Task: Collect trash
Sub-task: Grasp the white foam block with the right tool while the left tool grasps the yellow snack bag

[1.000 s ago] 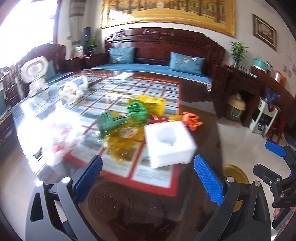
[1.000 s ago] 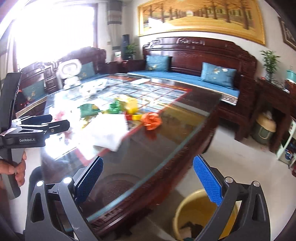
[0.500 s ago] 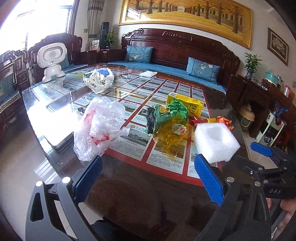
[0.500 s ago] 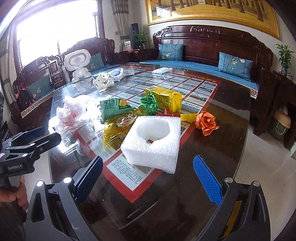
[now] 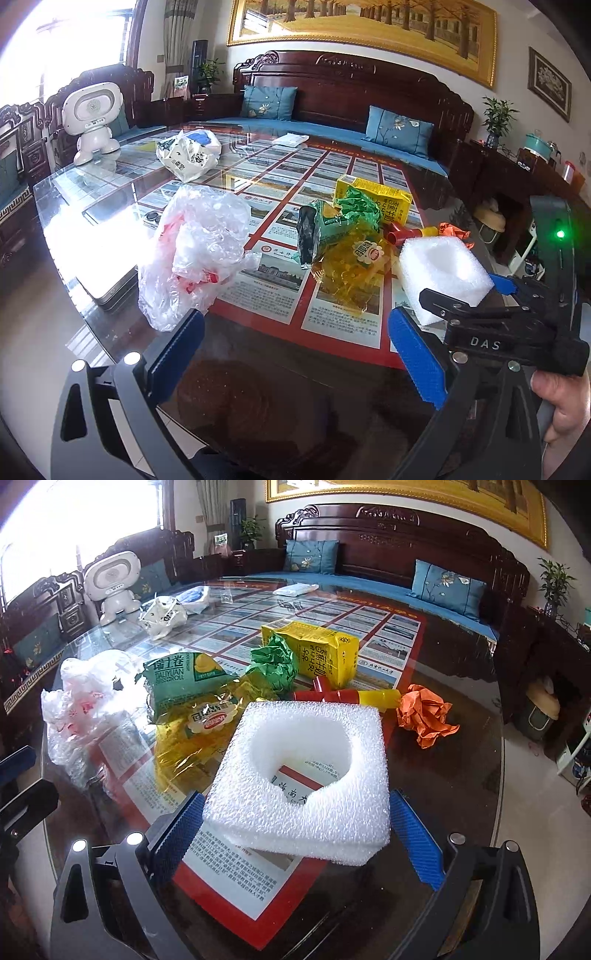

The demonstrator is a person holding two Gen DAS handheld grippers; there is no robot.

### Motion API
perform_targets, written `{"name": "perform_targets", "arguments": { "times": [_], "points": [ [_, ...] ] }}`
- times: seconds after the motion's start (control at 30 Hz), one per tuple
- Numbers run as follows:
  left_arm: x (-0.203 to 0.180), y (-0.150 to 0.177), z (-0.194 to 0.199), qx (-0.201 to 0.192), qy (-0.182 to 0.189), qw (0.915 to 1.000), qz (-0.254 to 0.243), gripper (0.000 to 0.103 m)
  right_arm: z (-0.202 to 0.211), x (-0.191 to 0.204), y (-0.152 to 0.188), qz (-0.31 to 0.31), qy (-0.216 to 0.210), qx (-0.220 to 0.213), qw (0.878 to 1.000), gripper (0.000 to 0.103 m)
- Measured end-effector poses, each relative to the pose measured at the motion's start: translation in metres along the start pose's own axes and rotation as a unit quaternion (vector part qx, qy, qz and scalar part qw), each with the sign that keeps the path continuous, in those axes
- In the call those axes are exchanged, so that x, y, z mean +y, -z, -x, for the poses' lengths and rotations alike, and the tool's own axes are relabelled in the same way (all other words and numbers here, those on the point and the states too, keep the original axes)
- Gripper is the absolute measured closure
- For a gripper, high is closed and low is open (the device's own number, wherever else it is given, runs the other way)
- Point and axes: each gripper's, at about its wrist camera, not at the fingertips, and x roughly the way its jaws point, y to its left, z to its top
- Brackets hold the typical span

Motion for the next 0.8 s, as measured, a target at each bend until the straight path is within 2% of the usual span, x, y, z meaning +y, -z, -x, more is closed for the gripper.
{"name": "perform_targets", "arguments": {
  "times": [0.07, 0.13, 0.4, 0.57, 0.63, 0.73, 0.8],
  "points": [
    [-0.002, -0.002, -0.003, 0.002, 0.005, 1.0000, -0.003, 0.004, -0.003, -0.003, -0.002, -0.004, 0.007, 0.006, 1.000, 0.010],
    [-0.006, -0.005, -0.005, 0.003, 0.011, 0.9999, -0.008, 0.004, -0.003, -0.007, -0.001, -0.007, -0.002, 0.011, 1.000, 0.021],
    [-0.043, -0.023, -0.026, 0.008, 0.057, 0.9973, -0.045, 0.004, 0.013, -0.041, 0.005, -0.044, -0.040, 0.000, 0.998, 0.022],
    [-0.071, -0.039, -0.058, 0.018, 0.040, 0.9931, -0.109, 0.004, 0.024, -0.057, 0.010, -0.049, -0.049, -0.005, 0.998, 0.022],
    [-0.078, -0.042, -0.069, 0.031, 0.046, 0.9896, -0.132, 0.004, 0.026, -0.064, 0.011, -0.052, -0.046, -0.008, 0.998, 0.021],
    [-0.091, -0.045, -0.086, 0.048, 0.027, 0.9818, -0.182, 0.004, 0.026, -0.075, 0.011, -0.062, -0.053, -0.010, 0.997, 0.021],
    [-0.095, -0.046, -0.092, 0.057, 0.028, 0.9772, -0.203, 0.004, 0.025, -0.079, 0.010, -0.064, -0.053, -0.011, 0.996, 0.021]
  ]
}}
